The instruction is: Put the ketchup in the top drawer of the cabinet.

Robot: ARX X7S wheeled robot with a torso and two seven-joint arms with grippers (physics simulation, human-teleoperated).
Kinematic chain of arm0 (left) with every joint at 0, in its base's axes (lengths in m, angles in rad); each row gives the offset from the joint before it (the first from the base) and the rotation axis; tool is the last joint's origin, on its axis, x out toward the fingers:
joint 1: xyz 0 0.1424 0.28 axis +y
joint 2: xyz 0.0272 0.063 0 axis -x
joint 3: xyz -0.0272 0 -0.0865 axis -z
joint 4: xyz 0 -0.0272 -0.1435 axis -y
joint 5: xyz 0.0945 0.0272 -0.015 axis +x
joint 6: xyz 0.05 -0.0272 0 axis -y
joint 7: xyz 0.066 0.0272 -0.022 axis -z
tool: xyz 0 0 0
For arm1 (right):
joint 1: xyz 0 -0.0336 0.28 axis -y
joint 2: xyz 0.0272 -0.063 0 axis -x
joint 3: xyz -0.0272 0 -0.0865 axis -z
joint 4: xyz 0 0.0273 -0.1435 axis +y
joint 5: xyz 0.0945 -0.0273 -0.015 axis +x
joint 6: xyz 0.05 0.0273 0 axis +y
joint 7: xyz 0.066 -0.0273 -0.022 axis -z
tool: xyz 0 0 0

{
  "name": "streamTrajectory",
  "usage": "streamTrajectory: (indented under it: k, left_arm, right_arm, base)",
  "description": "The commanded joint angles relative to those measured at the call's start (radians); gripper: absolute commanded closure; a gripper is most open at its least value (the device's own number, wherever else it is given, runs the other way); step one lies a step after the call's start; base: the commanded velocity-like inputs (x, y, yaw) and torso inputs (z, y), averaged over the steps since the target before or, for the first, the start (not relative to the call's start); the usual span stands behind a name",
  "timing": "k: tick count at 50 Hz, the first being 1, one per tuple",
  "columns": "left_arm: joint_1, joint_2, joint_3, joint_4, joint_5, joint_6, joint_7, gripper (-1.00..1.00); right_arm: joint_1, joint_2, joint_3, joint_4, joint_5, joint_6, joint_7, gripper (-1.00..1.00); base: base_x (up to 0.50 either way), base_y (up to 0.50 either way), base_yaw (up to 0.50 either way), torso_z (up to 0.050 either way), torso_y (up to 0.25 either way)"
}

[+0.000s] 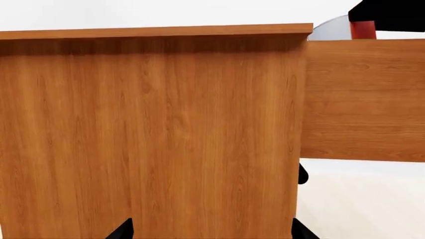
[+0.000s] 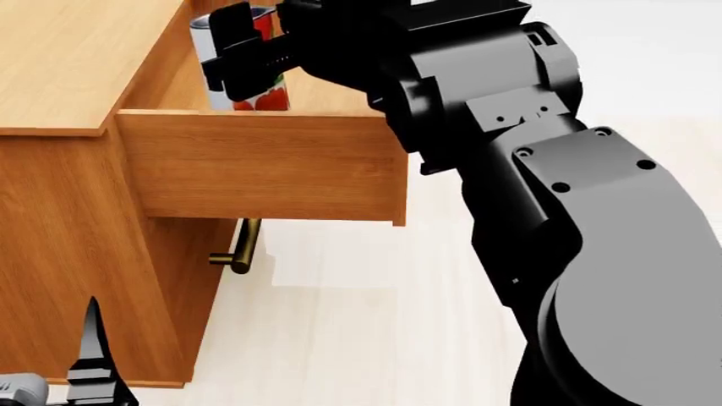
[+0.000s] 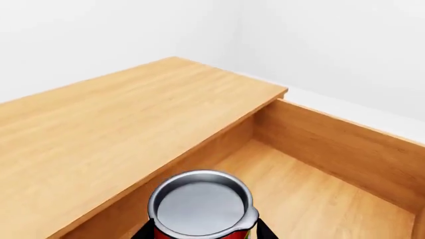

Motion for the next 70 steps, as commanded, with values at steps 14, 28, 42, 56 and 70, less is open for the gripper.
streamTrajectory:
  k: [14, 28, 42, 56, 70]
  left_arm:
    - [-0.004, -0.002, 0.006, -0.009, 0.001, 0.006, -0.004, -1.0]
    - [-0.003, -0.004, 0.006, -0.01, 0.001, 0.009, -0.008, -1.0]
    - [-0.006, -0.006, 0.009, -0.011, -0.001, 0.003, -0.013, -1.0]
    - [-0.007, -0.008, 0.011, -0.006, -0.004, 0.0, -0.017, -1.0]
    - [-0.002, -0.027, 0.002, 0.065, -0.017, -0.022, -0.029, -1.0]
  right_arm:
    - [-0.003, 0.0, 0.02, 0.0, -0.037, -0.002, -0.02, 1.0]
    - [-0.011, 0.0, 0.025, 0.002, -0.047, -0.009, -0.004, -1.0]
    - [0.0, 0.0, 0.051, 0.025, -0.014, -0.096, 0.035, -1.0]
    - [0.036, 0.0, 0.038, 0.053, 0.165, -0.324, 0.063, -1.0]
    - [0.117, 0.068, -0.019, -0.057, 0.24, -0.409, 0.239, -1.0]
  base:
    - [0.0, 0.0, 0.0, 0.0, 0.001]
    - [0.0, 0.0, 0.0, 0.0, 0.0]
    - [0.0, 0.0, 0.0, 0.0, 0.0]
    - [0.0, 0.0, 0.0, 0.0, 0.0]
    - [0.0, 0.0, 0.0, 0.0, 0.0]
